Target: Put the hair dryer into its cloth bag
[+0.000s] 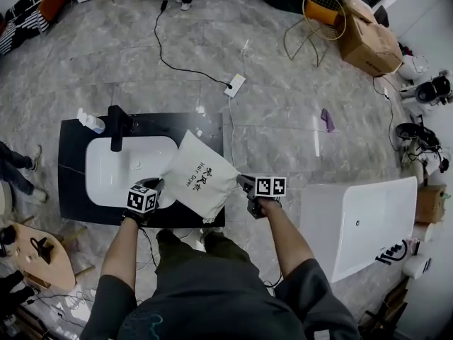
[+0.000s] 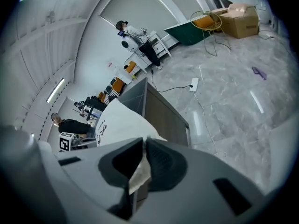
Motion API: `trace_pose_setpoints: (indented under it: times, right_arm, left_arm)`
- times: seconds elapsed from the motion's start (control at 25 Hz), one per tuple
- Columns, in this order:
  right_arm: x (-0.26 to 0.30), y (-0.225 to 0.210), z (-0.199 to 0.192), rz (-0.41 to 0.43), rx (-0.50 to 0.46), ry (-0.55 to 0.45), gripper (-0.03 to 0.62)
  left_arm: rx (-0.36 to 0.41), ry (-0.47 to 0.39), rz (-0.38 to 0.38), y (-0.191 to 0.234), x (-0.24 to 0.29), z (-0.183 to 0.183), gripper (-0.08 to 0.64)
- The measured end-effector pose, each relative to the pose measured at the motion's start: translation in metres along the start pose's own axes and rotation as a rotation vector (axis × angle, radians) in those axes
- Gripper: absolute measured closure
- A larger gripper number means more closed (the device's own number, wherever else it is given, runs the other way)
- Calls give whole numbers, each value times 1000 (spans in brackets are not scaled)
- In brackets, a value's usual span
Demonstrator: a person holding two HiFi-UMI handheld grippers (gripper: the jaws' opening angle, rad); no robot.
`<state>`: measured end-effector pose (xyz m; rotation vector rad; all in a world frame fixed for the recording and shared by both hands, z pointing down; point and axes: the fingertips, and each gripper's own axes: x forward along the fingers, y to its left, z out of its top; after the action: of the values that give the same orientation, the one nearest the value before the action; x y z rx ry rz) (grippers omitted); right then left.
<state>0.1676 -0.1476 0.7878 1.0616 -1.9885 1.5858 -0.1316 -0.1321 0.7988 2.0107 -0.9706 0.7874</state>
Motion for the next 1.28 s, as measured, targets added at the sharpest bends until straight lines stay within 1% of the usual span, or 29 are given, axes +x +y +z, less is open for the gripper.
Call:
trace_pose_setpoints:
  times: [0.12,0.32,0.4,0.56,0.72,0.88,1.16,1.28]
  right_arm:
    - [0,0,9,-9,-8,-7,565]
    - [6,0,33,-23,-31,-24,565]
    - [12,2,45,-30,-52,-22,565]
    - [25,9,72,-40,-86,-28,565]
    - [39,19,90,-56,-122,-30,565]
    - [46,23,95,-59,-141,-25,565]
    - [47,17,87,-67,-124,-35,563]
    - [45,18,87,-76,-147,-31,549]
  left_arm:
    - [14,16,-12,-5,-3,-3,554]
    - [-4,55,-64,-23,-9,-21,554]
    - [16,85,-94,-35,-10,-31,554]
    - [86,147,-138,-55,-9,-43,554]
    - [96,171,-150,-60,-5,-47,554]
    - [95,177,-154,-60,-2,-50,554]
    - [74,169,-151,-55,-2,-52,554]
    - [67,165,-144,-55,-1,-50,552]
